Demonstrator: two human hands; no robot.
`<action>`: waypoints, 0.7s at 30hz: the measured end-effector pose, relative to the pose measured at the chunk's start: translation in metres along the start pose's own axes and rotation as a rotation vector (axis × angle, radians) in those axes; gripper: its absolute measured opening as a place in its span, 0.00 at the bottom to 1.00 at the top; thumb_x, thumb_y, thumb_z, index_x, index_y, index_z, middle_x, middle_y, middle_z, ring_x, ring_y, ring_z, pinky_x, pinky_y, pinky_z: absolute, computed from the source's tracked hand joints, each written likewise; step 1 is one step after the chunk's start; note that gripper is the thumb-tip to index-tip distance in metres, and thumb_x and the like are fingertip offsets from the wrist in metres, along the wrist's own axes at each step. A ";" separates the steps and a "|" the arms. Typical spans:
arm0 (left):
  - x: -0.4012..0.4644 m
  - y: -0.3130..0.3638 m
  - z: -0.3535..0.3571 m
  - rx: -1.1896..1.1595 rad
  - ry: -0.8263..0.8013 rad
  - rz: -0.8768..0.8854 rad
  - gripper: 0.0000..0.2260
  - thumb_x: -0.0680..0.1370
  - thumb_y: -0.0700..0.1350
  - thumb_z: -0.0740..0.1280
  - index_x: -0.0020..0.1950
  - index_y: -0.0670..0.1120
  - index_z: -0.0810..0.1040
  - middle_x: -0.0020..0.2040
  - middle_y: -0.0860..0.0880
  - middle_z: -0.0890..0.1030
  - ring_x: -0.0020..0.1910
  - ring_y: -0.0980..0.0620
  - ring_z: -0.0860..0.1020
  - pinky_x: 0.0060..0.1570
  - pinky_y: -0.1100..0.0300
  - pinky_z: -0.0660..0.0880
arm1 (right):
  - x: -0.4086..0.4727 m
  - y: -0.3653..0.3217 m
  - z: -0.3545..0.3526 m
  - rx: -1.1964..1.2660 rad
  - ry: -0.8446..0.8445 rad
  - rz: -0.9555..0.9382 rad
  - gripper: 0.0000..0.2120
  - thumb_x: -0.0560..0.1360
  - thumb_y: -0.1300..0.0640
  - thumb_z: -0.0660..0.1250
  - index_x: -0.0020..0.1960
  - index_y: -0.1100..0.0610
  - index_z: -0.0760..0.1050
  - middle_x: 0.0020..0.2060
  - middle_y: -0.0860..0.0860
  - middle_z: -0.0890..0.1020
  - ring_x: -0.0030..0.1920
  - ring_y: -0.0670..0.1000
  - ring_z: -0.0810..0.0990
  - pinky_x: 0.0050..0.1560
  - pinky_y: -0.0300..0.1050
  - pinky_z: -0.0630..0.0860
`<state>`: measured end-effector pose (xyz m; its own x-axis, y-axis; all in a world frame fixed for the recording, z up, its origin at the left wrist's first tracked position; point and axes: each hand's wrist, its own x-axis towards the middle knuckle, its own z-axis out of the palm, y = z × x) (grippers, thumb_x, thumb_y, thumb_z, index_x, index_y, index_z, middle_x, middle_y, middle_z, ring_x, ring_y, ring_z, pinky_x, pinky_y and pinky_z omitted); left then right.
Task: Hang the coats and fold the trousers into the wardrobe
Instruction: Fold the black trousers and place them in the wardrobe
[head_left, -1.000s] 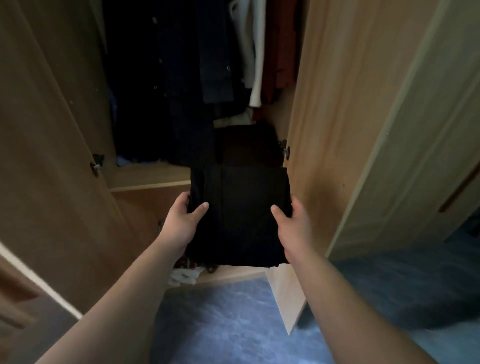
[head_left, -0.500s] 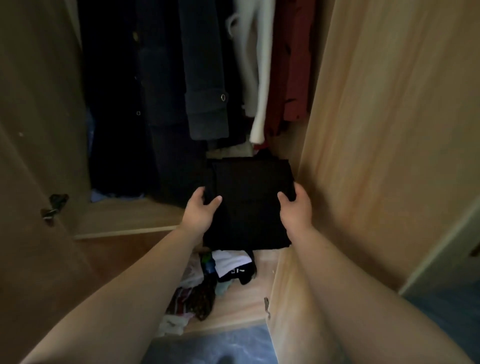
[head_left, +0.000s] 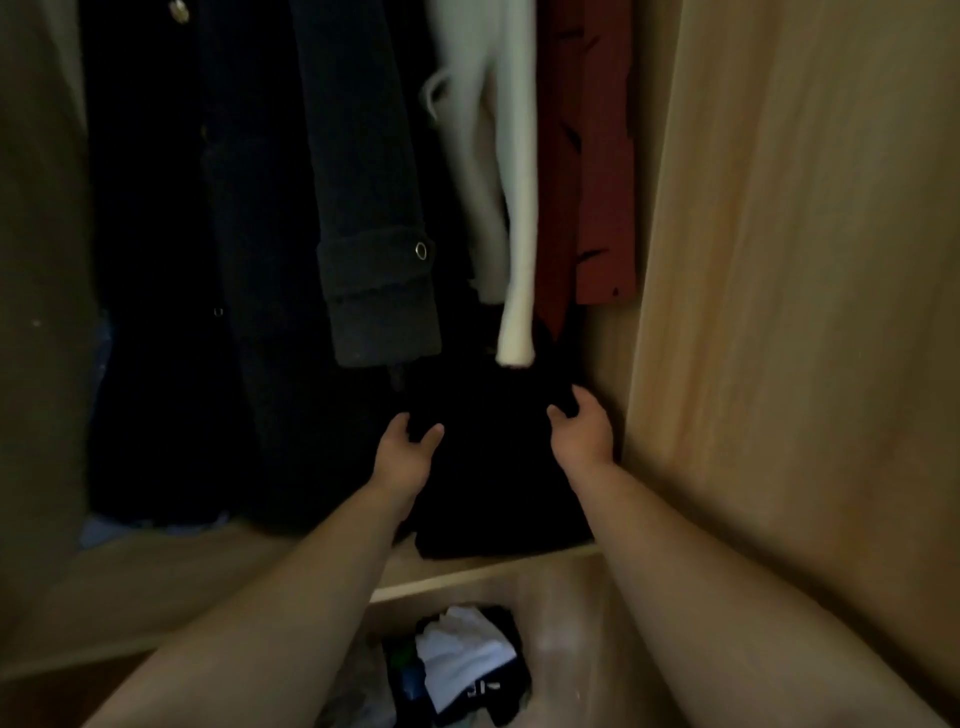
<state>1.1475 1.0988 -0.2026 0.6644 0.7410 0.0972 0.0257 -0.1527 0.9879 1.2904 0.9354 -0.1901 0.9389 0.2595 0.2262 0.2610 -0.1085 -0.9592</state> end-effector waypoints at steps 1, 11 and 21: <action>0.009 -0.004 0.001 0.023 0.003 -0.014 0.22 0.80 0.50 0.68 0.72 0.46 0.70 0.63 0.47 0.79 0.60 0.46 0.78 0.64 0.48 0.75 | 0.008 0.005 0.004 0.002 -0.007 0.000 0.20 0.81 0.57 0.65 0.73 0.52 0.72 0.62 0.50 0.80 0.63 0.53 0.78 0.67 0.51 0.73; 0.038 -0.015 0.018 0.426 0.109 0.076 0.30 0.80 0.49 0.67 0.77 0.41 0.58 0.71 0.37 0.69 0.70 0.37 0.70 0.68 0.51 0.68 | 0.040 0.033 0.022 -0.668 0.021 -0.331 0.29 0.79 0.56 0.65 0.78 0.50 0.60 0.75 0.59 0.65 0.70 0.64 0.68 0.67 0.57 0.70; 0.063 -0.011 0.061 1.253 -0.239 0.263 0.32 0.81 0.66 0.48 0.82 0.56 0.45 0.82 0.45 0.43 0.80 0.43 0.42 0.78 0.47 0.44 | 0.053 0.044 0.037 -1.013 -0.468 -0.274 0.29 0.84 0.40 0.43 0.82 0.47 0.45 0.82 0.51 0.46 0.81 0.55 0.45 0.79 0.57 0.47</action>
<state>1.2349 1.1073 -0.2147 0.8686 0.4815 0.1170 0.4645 -0.8734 0.1463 1.3436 0.9797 -0.2261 0.7028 0.7016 0.1171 0.7033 -0.6606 -0.2627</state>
